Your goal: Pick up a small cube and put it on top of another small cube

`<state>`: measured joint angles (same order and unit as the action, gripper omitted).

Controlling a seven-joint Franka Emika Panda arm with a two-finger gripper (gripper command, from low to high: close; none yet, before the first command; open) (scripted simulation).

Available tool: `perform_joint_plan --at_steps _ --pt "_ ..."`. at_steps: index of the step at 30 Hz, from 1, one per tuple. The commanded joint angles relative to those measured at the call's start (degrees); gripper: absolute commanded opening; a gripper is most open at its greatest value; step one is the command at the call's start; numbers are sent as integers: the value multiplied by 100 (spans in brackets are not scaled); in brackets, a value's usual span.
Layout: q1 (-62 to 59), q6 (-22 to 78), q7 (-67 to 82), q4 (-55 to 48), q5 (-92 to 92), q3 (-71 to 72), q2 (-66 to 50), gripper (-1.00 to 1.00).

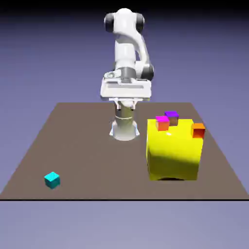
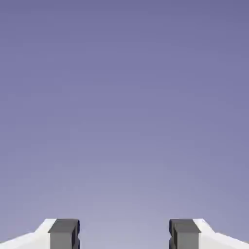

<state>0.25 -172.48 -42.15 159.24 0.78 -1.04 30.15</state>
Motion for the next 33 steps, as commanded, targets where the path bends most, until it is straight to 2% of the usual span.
perform_joint_plan --at_steps 1,29,31,33 --pt "-36 127 26 -146 65 -86 -208 0" --pt "-1042 3679 749 -4238 1875 -2501 -6022 0" --pt "-1057 3730 760 -4297 1901 -2536 -6106 0" --pt "-1212 3362 911 -4333 2137 -2313 -6521 0"
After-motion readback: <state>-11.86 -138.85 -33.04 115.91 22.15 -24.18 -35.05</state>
